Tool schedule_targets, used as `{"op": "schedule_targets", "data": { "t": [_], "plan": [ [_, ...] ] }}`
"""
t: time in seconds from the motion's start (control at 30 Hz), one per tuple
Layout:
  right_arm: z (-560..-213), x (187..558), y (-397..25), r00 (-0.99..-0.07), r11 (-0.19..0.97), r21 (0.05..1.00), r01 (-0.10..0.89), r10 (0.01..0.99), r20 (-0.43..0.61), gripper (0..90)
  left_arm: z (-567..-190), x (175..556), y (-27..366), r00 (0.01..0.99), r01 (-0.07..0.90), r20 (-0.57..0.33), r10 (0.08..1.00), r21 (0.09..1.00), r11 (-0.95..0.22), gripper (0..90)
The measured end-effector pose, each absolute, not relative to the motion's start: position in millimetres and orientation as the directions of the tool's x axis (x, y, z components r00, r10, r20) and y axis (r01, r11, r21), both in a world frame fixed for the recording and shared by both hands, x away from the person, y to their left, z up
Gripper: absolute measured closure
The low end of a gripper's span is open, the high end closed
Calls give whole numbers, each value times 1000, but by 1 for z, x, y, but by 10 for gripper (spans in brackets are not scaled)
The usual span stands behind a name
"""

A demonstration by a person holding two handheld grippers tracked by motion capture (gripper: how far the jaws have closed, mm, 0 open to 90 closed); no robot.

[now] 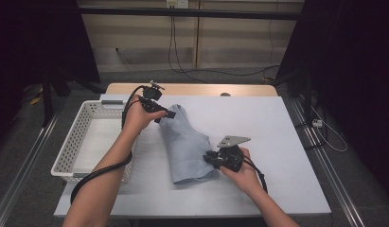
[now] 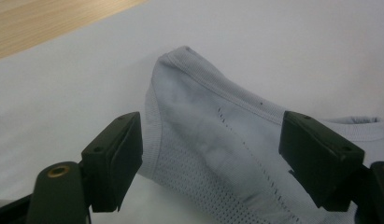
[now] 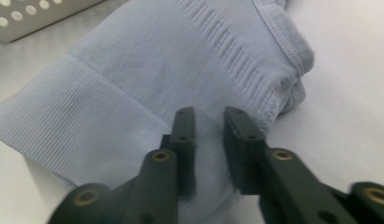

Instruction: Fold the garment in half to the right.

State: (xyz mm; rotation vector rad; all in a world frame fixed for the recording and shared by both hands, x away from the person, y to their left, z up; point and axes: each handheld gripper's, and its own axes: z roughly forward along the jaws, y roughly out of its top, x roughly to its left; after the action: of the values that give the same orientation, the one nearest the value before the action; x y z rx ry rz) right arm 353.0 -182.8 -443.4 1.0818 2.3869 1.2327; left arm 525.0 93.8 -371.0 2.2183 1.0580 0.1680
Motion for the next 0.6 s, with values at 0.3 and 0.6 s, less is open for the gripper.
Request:
{"op": "schedule_targets", "data": {
  "t": [0.3,0.6],
  "plan": [
    [-442,352,-192,-679,341,789,510,723,127,499,-373,520,96,664,647,-164,729,614,-452,202],
    [-435,354,-208,-671,268,816,512,718,185,214,-369,511,95,678,638,-184,712,628,-445,176]
  ]
}}
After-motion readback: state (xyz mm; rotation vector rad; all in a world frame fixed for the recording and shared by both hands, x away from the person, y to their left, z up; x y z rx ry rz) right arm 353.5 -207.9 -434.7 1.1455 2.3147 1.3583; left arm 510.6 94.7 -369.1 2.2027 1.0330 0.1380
